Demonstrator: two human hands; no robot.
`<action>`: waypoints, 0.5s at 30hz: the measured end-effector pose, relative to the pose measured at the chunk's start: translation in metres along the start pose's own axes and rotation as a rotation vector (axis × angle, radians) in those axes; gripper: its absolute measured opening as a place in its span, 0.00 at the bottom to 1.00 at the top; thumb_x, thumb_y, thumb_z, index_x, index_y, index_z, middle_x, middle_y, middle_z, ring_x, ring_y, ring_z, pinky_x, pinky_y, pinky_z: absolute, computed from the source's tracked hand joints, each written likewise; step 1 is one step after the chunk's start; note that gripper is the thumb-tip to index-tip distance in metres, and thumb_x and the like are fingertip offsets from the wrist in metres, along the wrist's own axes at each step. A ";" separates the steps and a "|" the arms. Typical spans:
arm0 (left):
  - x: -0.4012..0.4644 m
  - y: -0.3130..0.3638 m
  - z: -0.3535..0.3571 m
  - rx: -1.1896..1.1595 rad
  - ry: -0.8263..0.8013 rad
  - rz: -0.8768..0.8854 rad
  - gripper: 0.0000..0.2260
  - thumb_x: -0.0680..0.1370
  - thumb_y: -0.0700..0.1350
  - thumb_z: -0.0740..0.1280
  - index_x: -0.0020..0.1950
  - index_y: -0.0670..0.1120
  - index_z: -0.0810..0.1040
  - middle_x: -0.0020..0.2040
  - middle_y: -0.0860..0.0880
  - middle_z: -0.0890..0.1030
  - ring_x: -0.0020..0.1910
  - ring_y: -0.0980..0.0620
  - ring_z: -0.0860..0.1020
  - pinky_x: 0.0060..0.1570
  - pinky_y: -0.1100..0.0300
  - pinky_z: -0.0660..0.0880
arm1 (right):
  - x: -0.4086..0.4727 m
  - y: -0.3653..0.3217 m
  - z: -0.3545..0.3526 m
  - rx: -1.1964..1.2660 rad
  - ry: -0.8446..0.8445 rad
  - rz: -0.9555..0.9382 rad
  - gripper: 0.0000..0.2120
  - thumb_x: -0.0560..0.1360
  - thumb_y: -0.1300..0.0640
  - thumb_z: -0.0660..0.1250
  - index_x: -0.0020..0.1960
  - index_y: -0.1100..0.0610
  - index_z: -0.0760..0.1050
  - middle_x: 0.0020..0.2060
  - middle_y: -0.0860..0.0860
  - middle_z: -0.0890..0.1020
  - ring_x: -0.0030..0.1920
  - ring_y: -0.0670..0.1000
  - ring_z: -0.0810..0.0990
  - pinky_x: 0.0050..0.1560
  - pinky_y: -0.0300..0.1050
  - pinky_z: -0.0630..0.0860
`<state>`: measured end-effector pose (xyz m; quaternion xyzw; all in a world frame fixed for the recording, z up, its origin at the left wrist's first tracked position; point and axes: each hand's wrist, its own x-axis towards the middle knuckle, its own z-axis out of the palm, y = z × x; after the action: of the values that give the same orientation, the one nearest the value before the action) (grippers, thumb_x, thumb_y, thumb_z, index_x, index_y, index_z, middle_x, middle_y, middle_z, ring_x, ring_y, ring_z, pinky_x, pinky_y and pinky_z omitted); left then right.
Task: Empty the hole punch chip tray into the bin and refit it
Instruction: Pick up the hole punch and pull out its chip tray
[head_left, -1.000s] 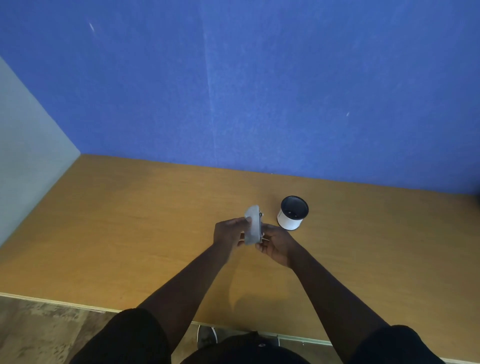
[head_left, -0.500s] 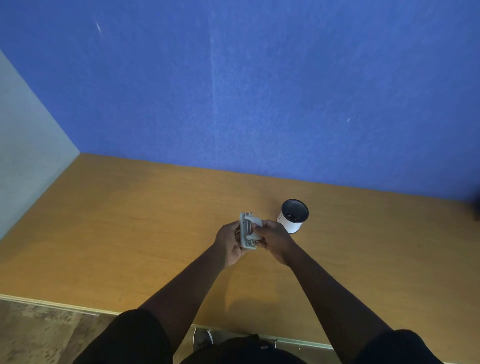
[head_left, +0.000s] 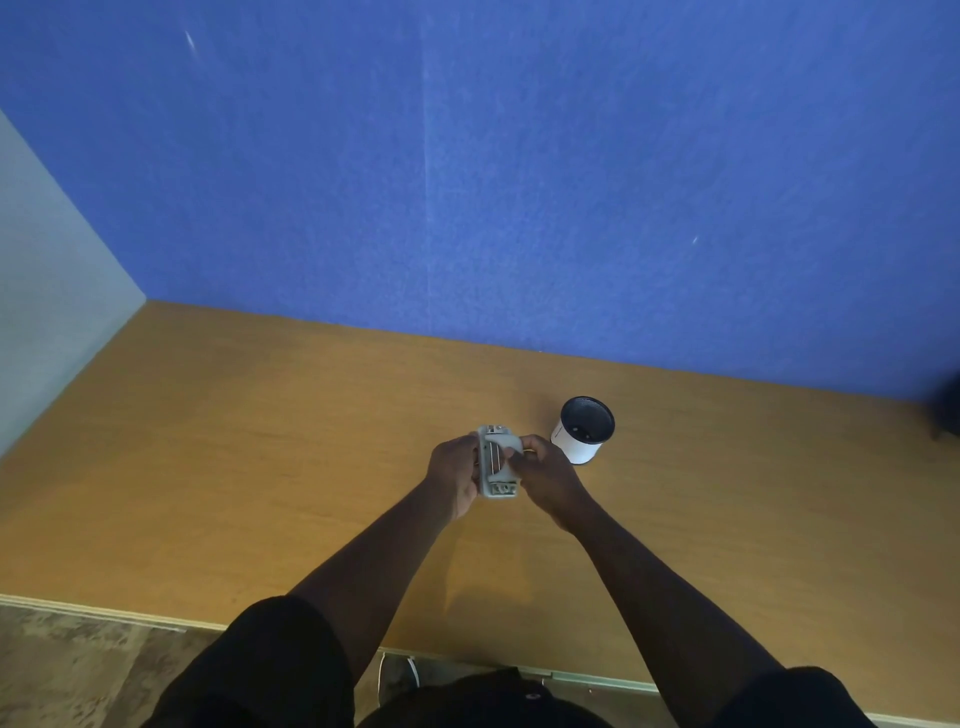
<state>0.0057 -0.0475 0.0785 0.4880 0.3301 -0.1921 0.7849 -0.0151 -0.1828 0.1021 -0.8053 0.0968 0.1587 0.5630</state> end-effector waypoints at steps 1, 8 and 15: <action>0.002 0.000 0.000 -0.004 0.003 0.003 0.11 0.79 0.41 0.62 0.42 0.41 0.82 0.35 0.43 0.82 0.29 0.47 0.80 0.31 0.56 0.78 | 0.000 0.001 0.000 0.007 0.003 -0.002 0.13 0.78 0.53 0.64 0.58 0.60 0.76 0.48 0.58 0.84 0.42 0.51 0.82 0.36 0.41 0.74; 0.004 -0.002 -0.006 -0.029 -0.099 0.026 0.15 0.79 0.38 0.60 0.38 0.41 0.84 0.31 0.45 0.83 0.26 0.50 0.81 0.29 0.58 0.79 | 0.004 -0.003 0.002 0.013 0.047 0.005 0.11 0.78 0.53 0.64 0.56 0.59 0.78 0.45 0.54 0.85 0.40 0.48 0.83 0.35 0.38 0.75; -0.006 -0.003 -0.020 -0.123 -0.392 0.024 0.17 0.72 0.25 0.59 0.55 0.36 0.80 0.45 0.39 0.85 0.43 0.44 0.84 0.44 0.53 0.83 | 0.014 -0.012 0.003 -0.051 0.092 0.028 0.12 0.77 0.53 0.64 0.53 0.60 0.80 0.44 0.54 0.85 0.39 0.49 0.82 0.36 0.41 0.75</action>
<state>-0.0068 -0.0310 0.0751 0.3964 0.1761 -0.2534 0.8647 0.0010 -0.1756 0.1065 -0.8244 0.1299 0.1317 0.5350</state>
